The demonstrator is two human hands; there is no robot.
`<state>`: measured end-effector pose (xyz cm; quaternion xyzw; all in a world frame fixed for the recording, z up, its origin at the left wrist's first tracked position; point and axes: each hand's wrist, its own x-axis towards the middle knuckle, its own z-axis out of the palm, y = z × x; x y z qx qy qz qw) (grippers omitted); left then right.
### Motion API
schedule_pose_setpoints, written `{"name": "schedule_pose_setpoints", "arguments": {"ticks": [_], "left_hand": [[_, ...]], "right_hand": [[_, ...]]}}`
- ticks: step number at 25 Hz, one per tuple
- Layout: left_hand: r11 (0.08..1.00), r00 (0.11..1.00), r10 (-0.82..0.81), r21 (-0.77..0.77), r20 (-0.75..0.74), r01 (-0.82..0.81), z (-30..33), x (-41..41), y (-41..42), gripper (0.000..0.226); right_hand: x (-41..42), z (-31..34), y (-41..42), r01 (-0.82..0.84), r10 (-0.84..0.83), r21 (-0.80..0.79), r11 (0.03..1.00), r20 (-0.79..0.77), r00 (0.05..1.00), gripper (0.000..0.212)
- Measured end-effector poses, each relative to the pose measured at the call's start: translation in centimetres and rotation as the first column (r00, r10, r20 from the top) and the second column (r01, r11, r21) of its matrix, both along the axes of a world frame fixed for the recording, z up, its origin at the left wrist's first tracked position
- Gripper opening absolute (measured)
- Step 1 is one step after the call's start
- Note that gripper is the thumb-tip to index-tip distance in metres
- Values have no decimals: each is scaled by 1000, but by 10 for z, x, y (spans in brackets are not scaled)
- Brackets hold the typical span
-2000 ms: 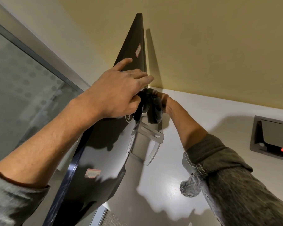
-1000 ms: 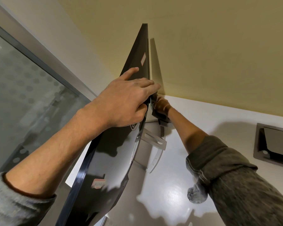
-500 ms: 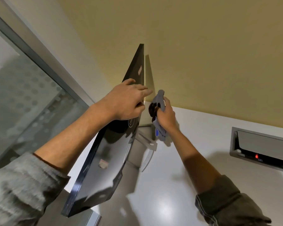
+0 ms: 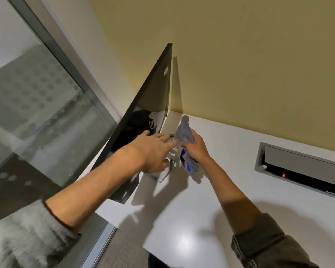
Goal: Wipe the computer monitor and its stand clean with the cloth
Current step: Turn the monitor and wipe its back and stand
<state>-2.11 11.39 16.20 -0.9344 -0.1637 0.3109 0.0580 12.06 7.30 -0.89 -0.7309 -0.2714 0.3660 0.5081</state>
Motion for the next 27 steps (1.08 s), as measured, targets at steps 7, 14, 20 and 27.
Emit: {"name": "schedule_pose_setpoints", "arguments": {"ticks": [7,14,20,27], "left_hand": [[971,984,177,-163,10,-173,-120,-16,-34,61],[917,851,333,-349,407,-192,-223,-14,-38,45],[897,831,369,-395,417,-200,-278,1,-33,59],[869,765,424,-455,485,-193,-314,-2,-44,76]], "right_hand": [[-7,-20,-10,-174,202,-175,969,162,966,46],[-18,-17,17,-291,353,-204,935,449,821,55],[-30,-52,28,-361,406,-203,910,605,685,59],[-28,-79,21,-337,453,-306,890,665,593,71]]}}
